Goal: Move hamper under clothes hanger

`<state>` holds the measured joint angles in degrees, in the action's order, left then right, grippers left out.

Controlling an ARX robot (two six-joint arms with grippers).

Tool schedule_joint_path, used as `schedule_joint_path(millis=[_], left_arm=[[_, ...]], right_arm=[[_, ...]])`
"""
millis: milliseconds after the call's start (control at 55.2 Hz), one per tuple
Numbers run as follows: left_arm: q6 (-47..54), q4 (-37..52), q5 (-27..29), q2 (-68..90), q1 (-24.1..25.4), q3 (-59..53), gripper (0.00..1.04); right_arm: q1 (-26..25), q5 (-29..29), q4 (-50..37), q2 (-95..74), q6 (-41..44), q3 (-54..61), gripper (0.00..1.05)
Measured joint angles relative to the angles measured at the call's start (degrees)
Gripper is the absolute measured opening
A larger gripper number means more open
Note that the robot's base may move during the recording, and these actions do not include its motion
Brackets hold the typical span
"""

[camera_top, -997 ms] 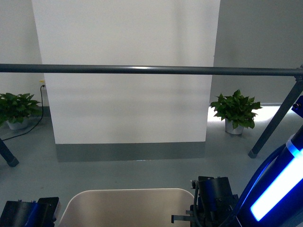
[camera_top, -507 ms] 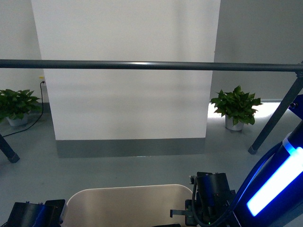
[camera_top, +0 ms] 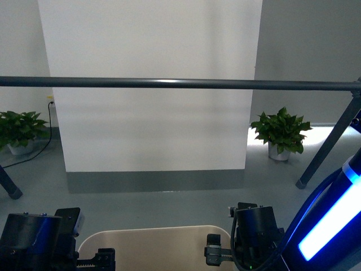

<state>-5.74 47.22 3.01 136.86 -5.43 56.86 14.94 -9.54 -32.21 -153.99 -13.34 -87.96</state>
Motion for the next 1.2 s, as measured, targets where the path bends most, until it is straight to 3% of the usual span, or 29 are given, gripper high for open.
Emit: schedule_joint_path(millis=[671,1196], left_arm=[[4.3,2.4,1.0,-19.5,-1.4,-3.3,0.98],[10.1,4.0,-0.1,-37.6,-5.1,-10.2,0.98]], right_arm=[[0.2,-5.9,-7.4,19.4,10.4,9.2,0.97],[4.0,-14.2,-15.2,40.3,22.7,20.3,0.97]])
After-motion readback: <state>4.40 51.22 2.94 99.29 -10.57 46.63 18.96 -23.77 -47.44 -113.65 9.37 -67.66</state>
